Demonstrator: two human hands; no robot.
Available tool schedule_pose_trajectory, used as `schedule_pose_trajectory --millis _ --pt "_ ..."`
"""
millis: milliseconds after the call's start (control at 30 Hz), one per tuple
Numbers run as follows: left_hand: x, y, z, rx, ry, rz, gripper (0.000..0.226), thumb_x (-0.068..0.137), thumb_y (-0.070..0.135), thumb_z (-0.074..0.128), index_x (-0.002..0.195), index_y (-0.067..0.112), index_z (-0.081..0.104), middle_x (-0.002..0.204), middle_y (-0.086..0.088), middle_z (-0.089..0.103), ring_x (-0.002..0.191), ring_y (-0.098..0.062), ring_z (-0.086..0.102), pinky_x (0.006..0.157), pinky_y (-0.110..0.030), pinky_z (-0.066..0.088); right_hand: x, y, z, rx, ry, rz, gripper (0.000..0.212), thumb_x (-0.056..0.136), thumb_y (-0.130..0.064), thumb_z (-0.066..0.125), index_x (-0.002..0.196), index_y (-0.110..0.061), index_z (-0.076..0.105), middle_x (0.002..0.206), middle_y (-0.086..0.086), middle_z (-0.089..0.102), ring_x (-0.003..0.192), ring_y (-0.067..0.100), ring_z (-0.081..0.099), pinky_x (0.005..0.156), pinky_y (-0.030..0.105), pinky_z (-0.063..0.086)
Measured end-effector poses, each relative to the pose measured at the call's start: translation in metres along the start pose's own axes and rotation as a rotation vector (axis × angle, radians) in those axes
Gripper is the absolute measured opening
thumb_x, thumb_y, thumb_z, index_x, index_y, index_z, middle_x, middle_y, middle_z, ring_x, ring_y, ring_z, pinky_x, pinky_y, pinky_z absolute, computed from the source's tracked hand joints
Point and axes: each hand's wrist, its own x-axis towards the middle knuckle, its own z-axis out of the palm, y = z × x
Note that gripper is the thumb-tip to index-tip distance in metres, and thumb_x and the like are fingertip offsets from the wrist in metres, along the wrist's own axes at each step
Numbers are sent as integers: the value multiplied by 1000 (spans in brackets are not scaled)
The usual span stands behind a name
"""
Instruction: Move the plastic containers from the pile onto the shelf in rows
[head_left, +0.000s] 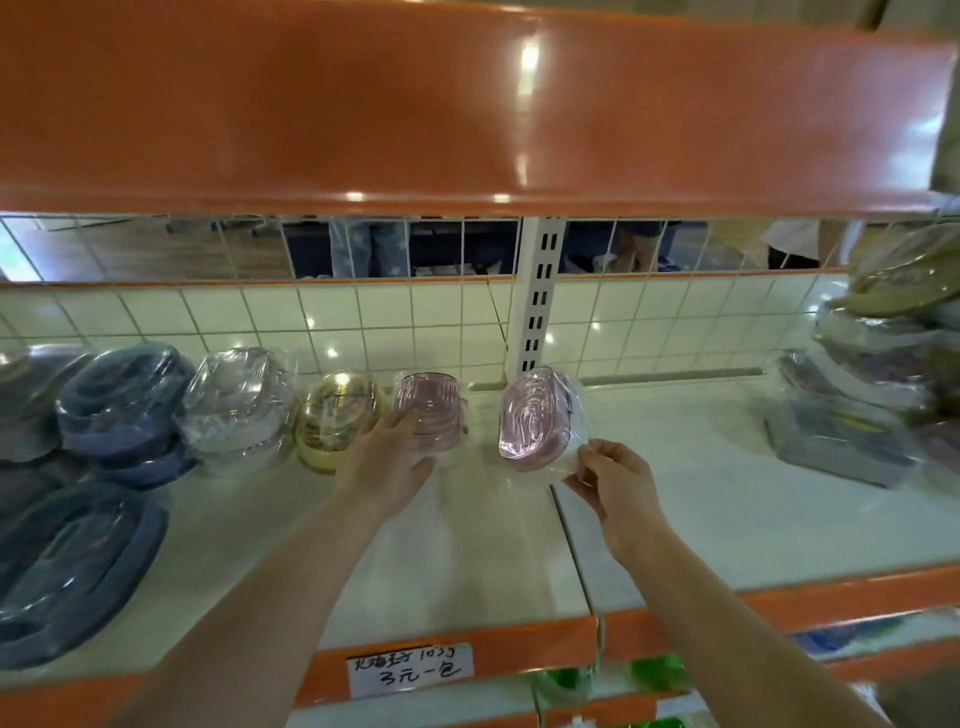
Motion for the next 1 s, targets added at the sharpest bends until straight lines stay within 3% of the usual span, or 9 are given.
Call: schedule_pose_trajectory --millis 100,167,333,500,633,700,800,900,1000 --pt "-11 -2 2 -200 166 -18 35 84 19 63 117 8 62 112 -10 60 111 -32 54 86 -37 45 -1 1 2 -3 -12 0 17 92 7 47 80 -5 50 68 8 47 65 15 48 78 29 55" --pt "-20 4 1 -313 280 -32 29 83 17 65 109 3 65 102 -11 61 103 -32 56 80 -30 41 -3 2 4 10 -22 4 17 93 6 47 80 -5 50 68 8 46 64 16 47 82 32 53" --pt "-34 42 -17 -669 94 -172 50 85 38 67 125 12 55 107 8 56 109 -16 55 88 -28 43 -14 7 16 44 -93 -7 20 94 4 47 77 -5 52 65 7 44 63 13 46 71 23 56" --pt "-39 60 -19 -979 -54 -246 51 81 41 70 123 21 48 111 11 62 95 0 59 71 -8 41 -25 13 25 76 -218 13 19 94 3 47 78 -3 54 62 6 46 65 16 49 70 25 55" --pt "-38 57 -17 -1066 -35 -357 62 78 44 73 127 18 46 117 8 59 102 -9 58 85 -21 46 -31 17 28 61 -270 7 13 94 2 46 86 -2 55 59 3 53 61 13 53 66 21 57" --pt "-37 53 -17 -1199 -36 -453 61 77 40 74 125 9 54 114 0 65 91 -12 62 70 -22 51 -32 16 26 -14 -285 -26 10 94 3 47 92 -2 56 68 5 57 67 15 56 68 22 57" --pt "-34 45 -16 -1314 -38 -514 48 76 36 76 110 4 66 94 -7 70 59 -10 54 48 -17 40 -31 13 22 -172 -285 -70 14 95 0 48 98 -8 59 82 7 60 78 16 59 75 25 54" --pt "-33 40 -14 -1304 -10 -505 69 58 49 84 109 6 64 98 -4 69 79 -14 63 68 -25 48 -27 14 19 -233 -236 -64 17 96 -4 48 107 -11 59 92 7 62 82 18 60 75 26 51" --pt "-34 36 -17 -1285 53 -460 33 73 27 81 94 11 61 79 1 62 71 -12 58 62 -19 45 -23 16 16 -243 -187 -60 17 95 -4 50 109 -9 58 95 9 63 80 19 60 74 28 51"
